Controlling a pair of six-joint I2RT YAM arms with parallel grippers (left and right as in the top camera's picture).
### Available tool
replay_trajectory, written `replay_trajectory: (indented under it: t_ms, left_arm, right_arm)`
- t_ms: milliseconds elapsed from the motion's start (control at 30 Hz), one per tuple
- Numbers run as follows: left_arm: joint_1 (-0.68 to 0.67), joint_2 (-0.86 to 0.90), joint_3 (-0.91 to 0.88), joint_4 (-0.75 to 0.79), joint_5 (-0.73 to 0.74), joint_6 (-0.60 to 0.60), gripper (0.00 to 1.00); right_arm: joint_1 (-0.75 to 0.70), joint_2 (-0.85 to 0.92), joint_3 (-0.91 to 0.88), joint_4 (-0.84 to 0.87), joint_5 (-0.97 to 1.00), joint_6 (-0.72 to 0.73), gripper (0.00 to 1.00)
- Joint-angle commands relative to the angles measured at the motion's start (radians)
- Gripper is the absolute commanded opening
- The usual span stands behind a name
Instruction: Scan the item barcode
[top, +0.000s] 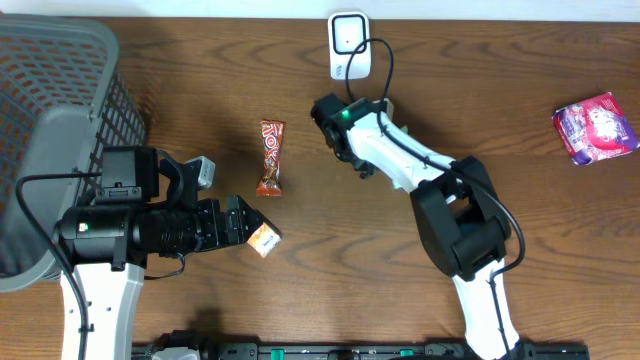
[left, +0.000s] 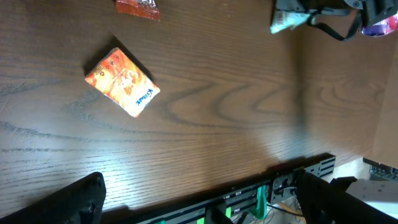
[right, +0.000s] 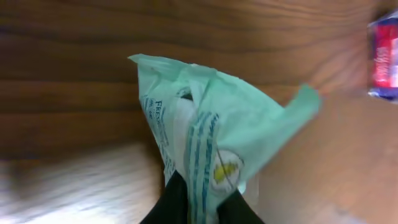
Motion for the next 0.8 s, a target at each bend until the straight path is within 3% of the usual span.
replay_trajectory:
  t_ms: [0,167,233,333,567,767]
  left_arm:
    - [-0.004,0.0,-0.003,0.0,-0.01,0.01,0.98]
    - [-0.004,0.0,-0.003,0.0,-0.01,0.009,0.98]
    - [-0.004,0.0,-0.003,0.0,-0.01,0.01,0.98]
    - [-0.004,0.0,-0.003,0.0,-0.01,0.009,0.98]
    - [-0.004,0.0,-0.003,0.0,-0.01,0.009,0.98]
    - [-0.004,0.0,-0.003,0.0,-0.01,0.01,0.98]
  right_arm:
    - [0.039,-0.024,-0.004,0.04,-0.136,0.027,0.16]
    - [0.065,-0.024,-0.004,0.092,-0.233,0.027,0.35]
    - [0.075,-0.024,-0.004,0.096,-0.233,0.027,0.49]
    - [0.092,-0.025,0.0,0.104,-0.233,0.026,0.59]
    - [0.108,-0.025,0.08,0.06,-0.223,-0.063,0.62]
    - [0.104,-0.025,0.181,-0.064,-0.095,-0.064,0.63]
